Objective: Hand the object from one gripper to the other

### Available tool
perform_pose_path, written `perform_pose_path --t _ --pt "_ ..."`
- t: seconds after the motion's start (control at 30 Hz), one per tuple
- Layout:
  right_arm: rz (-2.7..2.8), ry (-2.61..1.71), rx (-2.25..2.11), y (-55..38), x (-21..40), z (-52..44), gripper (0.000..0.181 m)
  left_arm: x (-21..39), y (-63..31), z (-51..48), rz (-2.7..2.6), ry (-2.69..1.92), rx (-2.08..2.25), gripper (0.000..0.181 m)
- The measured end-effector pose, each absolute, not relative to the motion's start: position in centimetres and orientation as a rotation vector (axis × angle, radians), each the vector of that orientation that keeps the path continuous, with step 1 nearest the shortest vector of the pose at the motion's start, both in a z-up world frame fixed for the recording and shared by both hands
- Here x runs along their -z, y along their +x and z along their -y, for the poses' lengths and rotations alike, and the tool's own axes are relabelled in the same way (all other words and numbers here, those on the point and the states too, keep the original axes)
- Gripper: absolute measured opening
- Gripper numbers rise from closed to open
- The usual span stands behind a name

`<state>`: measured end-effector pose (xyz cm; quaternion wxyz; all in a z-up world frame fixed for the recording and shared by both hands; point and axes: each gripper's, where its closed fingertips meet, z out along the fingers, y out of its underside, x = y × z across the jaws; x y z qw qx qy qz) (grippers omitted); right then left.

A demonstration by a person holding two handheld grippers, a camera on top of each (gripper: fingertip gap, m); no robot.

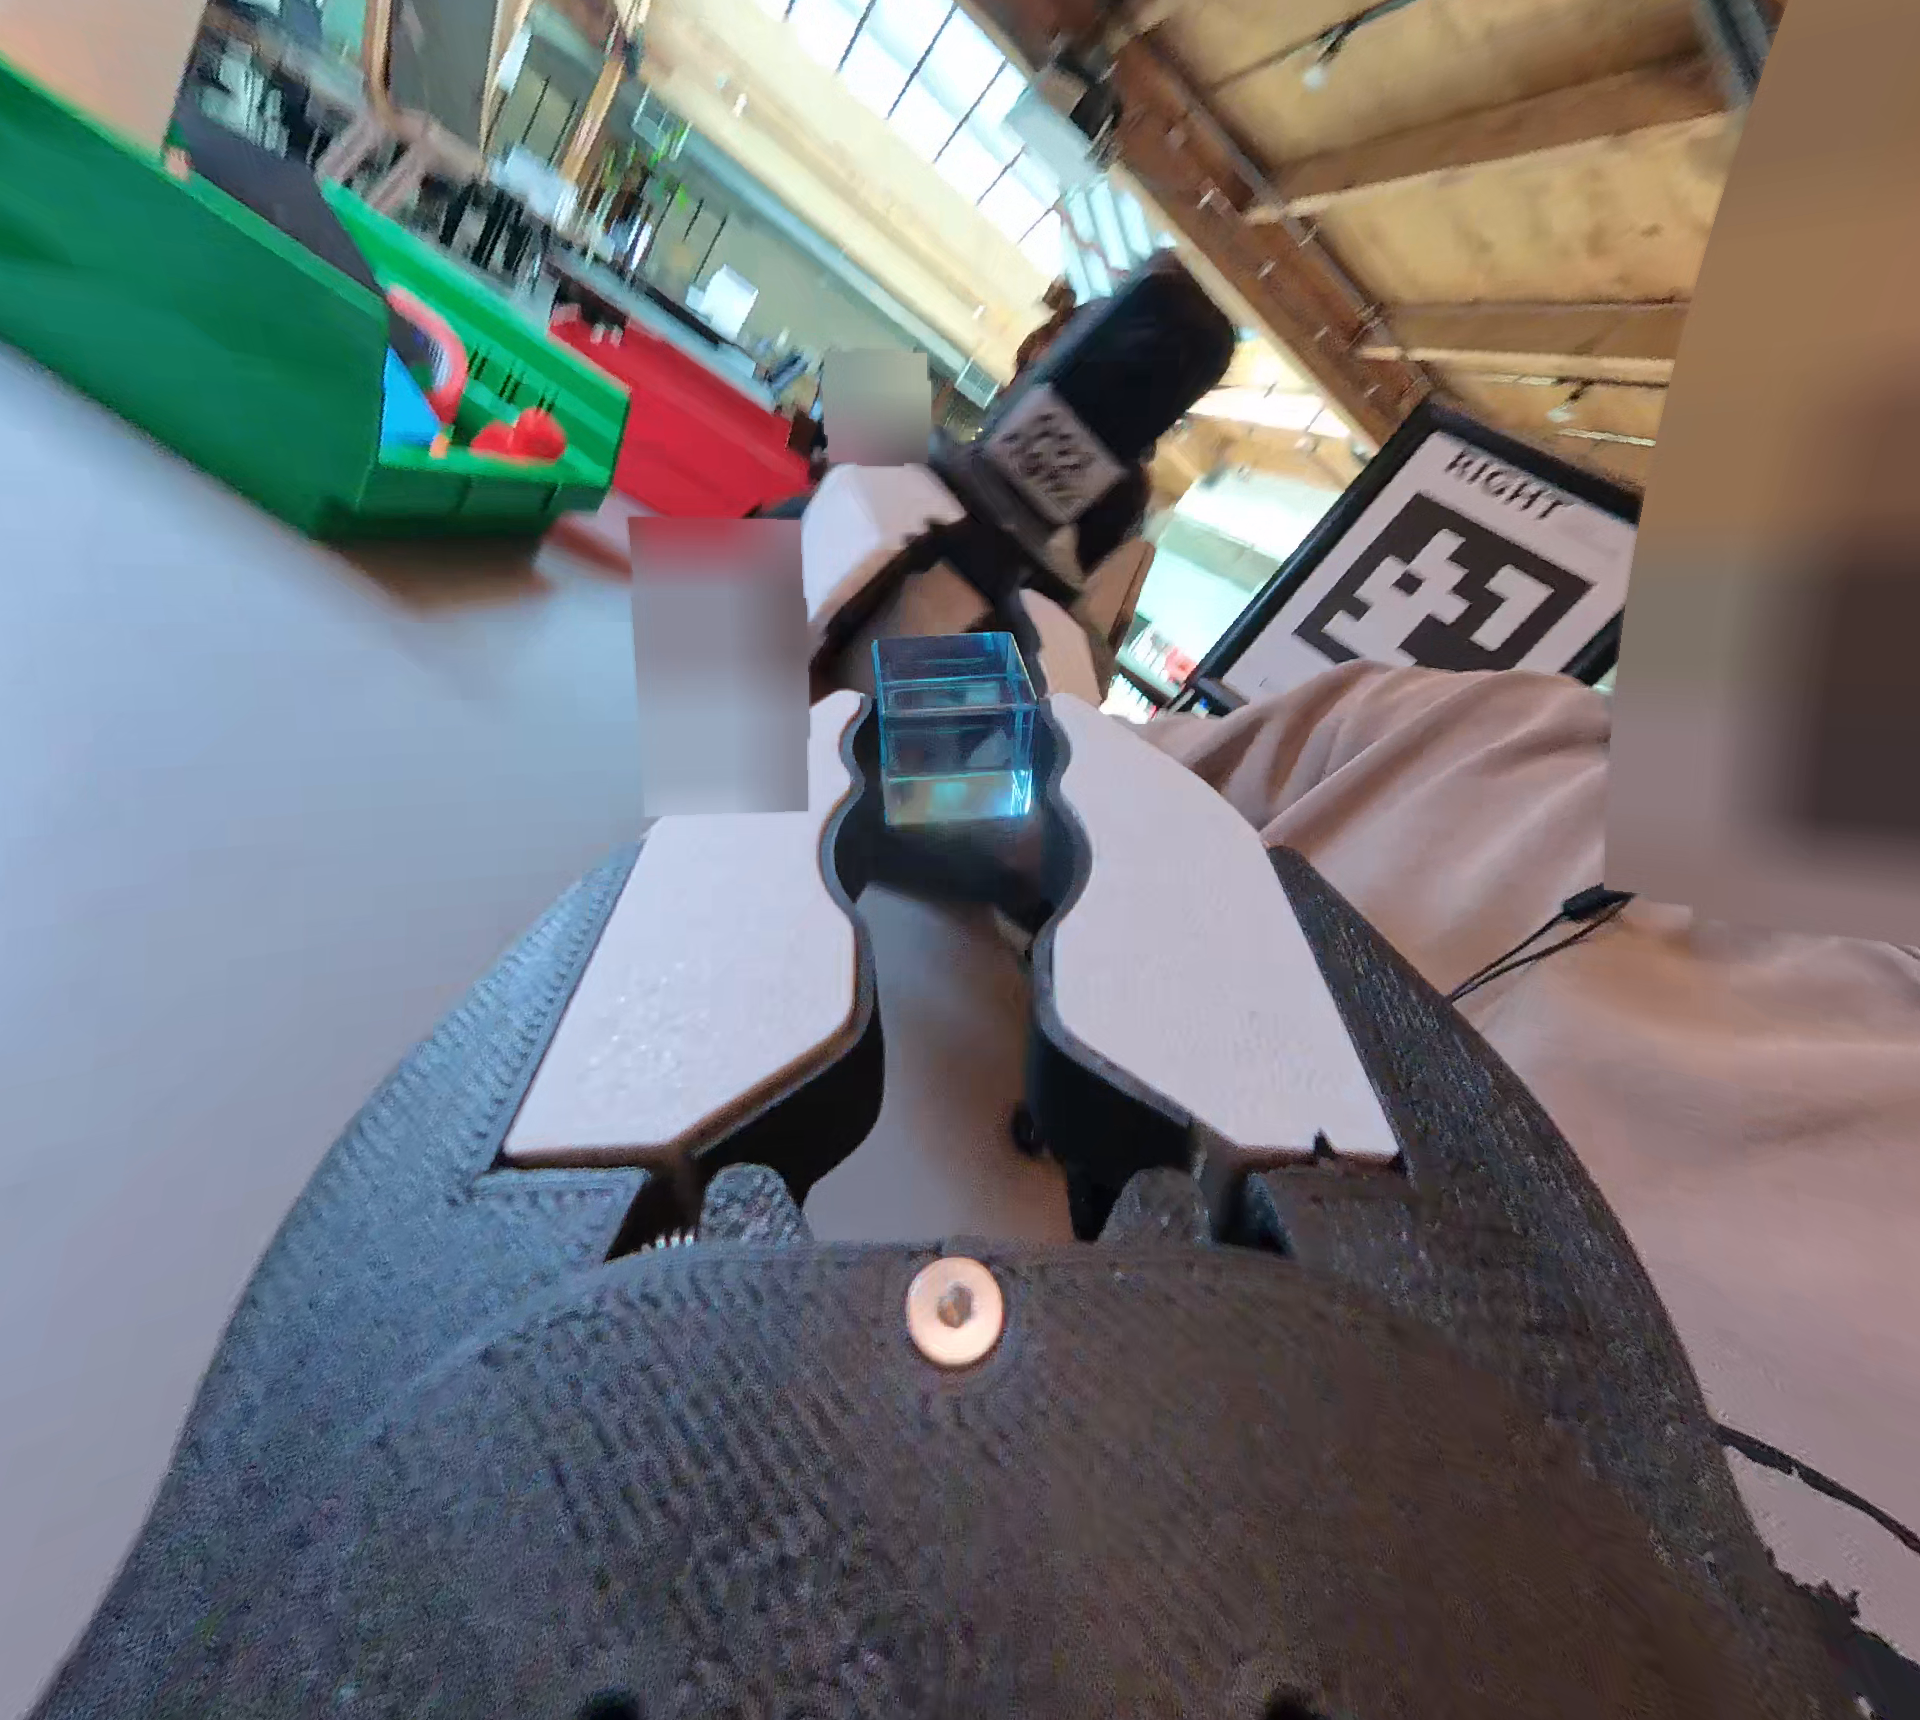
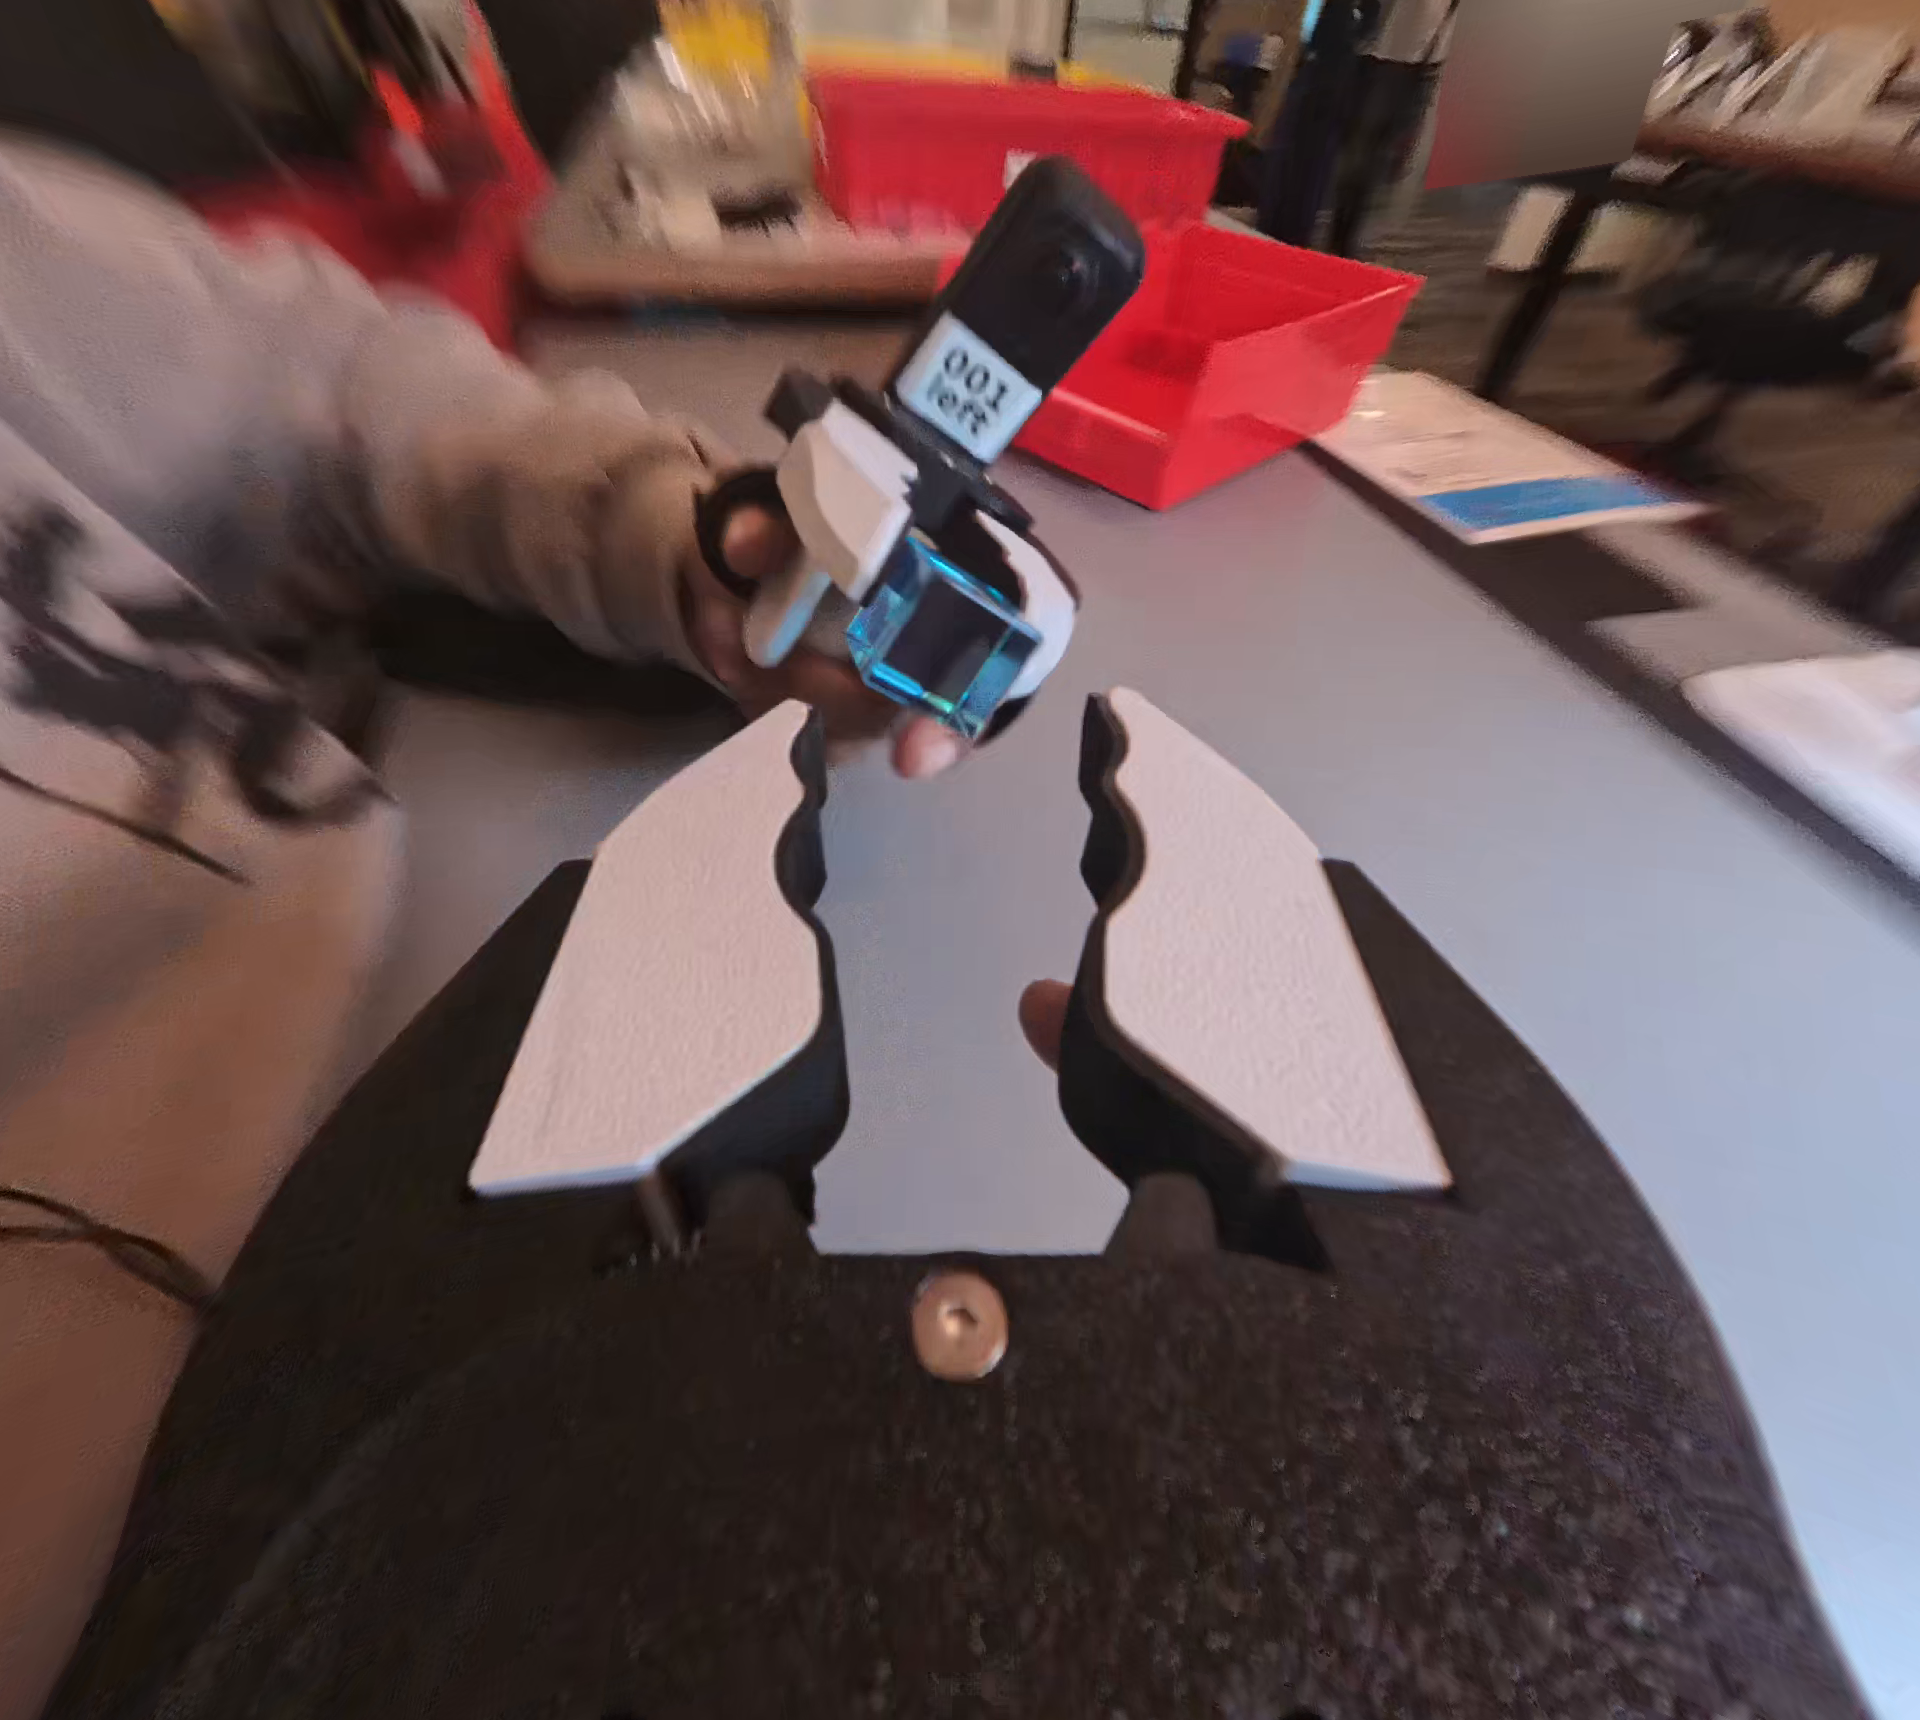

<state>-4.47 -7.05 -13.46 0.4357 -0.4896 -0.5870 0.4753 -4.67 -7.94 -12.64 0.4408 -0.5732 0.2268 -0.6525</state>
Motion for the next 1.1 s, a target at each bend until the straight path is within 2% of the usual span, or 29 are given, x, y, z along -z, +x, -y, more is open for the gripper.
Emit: perform_pose_path --t 0.03,0.17,0.27,0.47,0.6,0.8,0.93,1.1 --pt "1.373 -1.294 -1.379 -4.5 12.8 7.1 0.047 11.6 -5.2 8.2 -0.562 -1.338 1.613 0.028" --pt "1.057 -1.505 -2.124 -5.0 12.1 8.4 0.044 9.9 -5.6 9.7 -0.657 -1.145 1.491 0.028" --pt "0.87 -1.486 -2.591 -5.1 11.2 10.2 0.043 10.2 -4.8 10.6 -0.754 -1.107 1.376 0.028" --pt "0.916 -1.523 -2.566 -5.6 11.4 11.6 0.038 11.2 -4.0 10.7 -0.9 -1.108 1.108 0.028" --pt "0.965 -1.524 -2.367 -5.4 12.0 9.9 0.034 12.2 -4.6 9.2 -0.923 -1.203 0.932 0.027" --pt "1.196 -1.439 -1.586 -4.7 13.2 5.7 0.033 13.1 -5.4 7.6 -0.804 -1.376 1.061 0.025" --pt "1.356 -1.282 -0.815 -4.1 14.8 2.6 0.033 14.9 -5.1 6.2 -0.627 -1.607 1.252 0.045" --pt "1.503 -0.85 -0.078 -4.6 16.1 2.5 0.034 15.9 -4.5 5.2 -0.36 -1.703 1.449 0.056"
